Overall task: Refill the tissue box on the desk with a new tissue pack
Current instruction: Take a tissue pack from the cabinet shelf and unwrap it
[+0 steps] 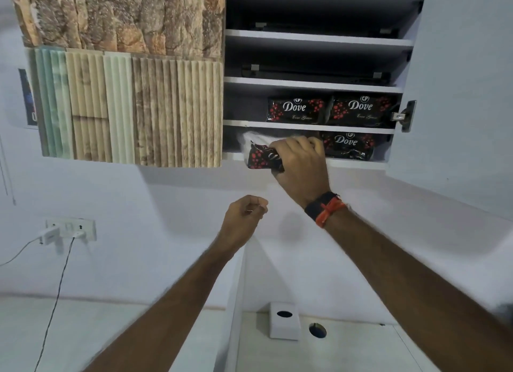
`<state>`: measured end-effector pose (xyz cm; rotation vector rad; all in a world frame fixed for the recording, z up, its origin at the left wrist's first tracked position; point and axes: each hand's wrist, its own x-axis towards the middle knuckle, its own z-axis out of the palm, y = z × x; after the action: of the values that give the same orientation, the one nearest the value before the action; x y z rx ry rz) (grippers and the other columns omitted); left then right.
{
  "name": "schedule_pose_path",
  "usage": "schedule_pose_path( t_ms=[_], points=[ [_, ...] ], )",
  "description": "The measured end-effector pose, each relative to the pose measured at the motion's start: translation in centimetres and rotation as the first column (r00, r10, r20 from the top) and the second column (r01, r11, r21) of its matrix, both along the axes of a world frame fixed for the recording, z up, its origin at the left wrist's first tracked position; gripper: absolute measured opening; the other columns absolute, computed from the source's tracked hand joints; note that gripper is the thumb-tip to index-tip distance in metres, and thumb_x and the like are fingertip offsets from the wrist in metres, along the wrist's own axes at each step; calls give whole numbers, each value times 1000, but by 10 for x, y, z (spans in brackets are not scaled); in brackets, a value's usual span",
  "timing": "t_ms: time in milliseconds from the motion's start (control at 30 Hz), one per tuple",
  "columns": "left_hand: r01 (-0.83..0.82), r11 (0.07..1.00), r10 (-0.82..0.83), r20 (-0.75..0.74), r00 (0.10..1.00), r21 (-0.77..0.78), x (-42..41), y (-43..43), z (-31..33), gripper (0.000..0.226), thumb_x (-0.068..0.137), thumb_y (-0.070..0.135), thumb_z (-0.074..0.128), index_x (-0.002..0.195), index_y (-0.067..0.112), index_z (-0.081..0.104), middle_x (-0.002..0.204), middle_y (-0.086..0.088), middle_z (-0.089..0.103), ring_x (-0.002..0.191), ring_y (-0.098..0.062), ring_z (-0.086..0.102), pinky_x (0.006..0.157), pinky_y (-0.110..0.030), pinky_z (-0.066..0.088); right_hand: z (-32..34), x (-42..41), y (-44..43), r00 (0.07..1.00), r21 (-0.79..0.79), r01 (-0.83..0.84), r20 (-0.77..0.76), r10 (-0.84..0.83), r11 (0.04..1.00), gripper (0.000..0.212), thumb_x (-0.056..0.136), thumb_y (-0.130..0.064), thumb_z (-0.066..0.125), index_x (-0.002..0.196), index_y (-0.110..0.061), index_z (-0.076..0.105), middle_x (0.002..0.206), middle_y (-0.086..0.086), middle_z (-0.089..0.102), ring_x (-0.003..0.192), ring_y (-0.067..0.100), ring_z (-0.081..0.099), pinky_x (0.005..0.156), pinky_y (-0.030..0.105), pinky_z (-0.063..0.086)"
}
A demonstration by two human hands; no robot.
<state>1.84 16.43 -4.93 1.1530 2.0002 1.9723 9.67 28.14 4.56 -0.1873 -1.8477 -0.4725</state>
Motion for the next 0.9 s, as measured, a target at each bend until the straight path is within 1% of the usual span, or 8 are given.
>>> schedule_pose_path(
  t_ms=[100, 200, 300, 467, 600, 733, 833, 900],
  points=[
    [93, 993, -108, 226, 968, 75, 24, 0, -22, 21, 96, 20, 54, 106, 11, 70, 103, -7, 74, 93, -19, 67, 81, -33, 55, -36, 31, -26, 981, -25, -146, -134, 141, 989, 26, 77, -22, 71, 103, -19, 73, 100, -4, 75, 100, 24, 66, 91, 41, 42],
    [105, 916, -349, 639, 686, 388, 46, -4, -48, 27, 98, 29, 50, 98, 10, 69, 92, -7, 72, 84, -21, 70, 84, -35, 55, -91, 53, -36, 959, -68, -240, -169, 226, 968, 27, 76, -20, 75, 102, -19, 76, 103, -5, 76, 103, 21, 67, 90, 41, 42],
    [5, 852, -463, 749, 474, 523, 66, -8, -85, 56, 94, 53, 47, 113, 5, 67, 99, -12, 72, 93, -26, 70, 96, -39, 52, -150, 66, -28, 970, -170, -231, -113, 214, 958, 28, 74, -17, 79, 101, -19, 77, 102, -6, 76, 103, 20, 66, 90, 40, 40],
    [116, 862, -472, 695, 543, 494, 108, -9, -142, 84, 81, 78, 38, 133, 15, 61, 129, -8, 65, 117, -23, 59, 104, -43, 45, -224, 86, -25, 981, -421, -94, 114, 155, 902, 38, 67, -11, 72, 104, -21, 74, 105, -7, 75, 105, 20, 66, 92, 38, 39],
    [171, 871, -460, 646, 609, 460, 136, -5, -184, 77, 81, 60, 62, 140, 12, 50, 141, -16, 56, 132, -30, 52, 107, -47, 43, -257, 106, -40, 917, -561, 33, 346, 197, 827, 46, 69, -13, 65, 114, -22, 67, 116, -6, 70, 116, 22, 59, 97, 38, 42],
    [66, 934, -321, 745, 584, 350, 148, -9, -215, 59, 80, 43, 72, 129, 11, 60, 125, -13, 68, 119, -26, 64, 88, -34, 56, -283, 135, -54, 772, -667, 6, 477, 420, 745, 57, 76, -19, 45, 131, -16, 59, 133, -2, 60, 127, 19, 50, 108, 32, 41],
    [-35, 962, -213, 827, 520, 270, 147, -11, -244, 53, 80, 34, 73, 122, 3, 65, 115, -17, 71, 111, -30, 66, 87, -39, 54, -292, 159, -40, 681, -806, -53, 403, 611, 590, 42, 84, -14, 56, 125, -18, 65, 132, -4, 63, 124, 13, 53, 107, 24, 42],
    [-98, 973, -140, 866, 480, 211, 149, -12, -258, 59, 73, 25, 77, 125, 0, 63, 117, -19, 69, 108, -30, 65, 90, -40, 54, -294, 167, -18, 805, -830, -124, 237, 545, 544, 33, 87, -5, 57, 114, -19, 71, 120, -6, 70, 112, 14, 61, 98, 31, 50]
  ],
)
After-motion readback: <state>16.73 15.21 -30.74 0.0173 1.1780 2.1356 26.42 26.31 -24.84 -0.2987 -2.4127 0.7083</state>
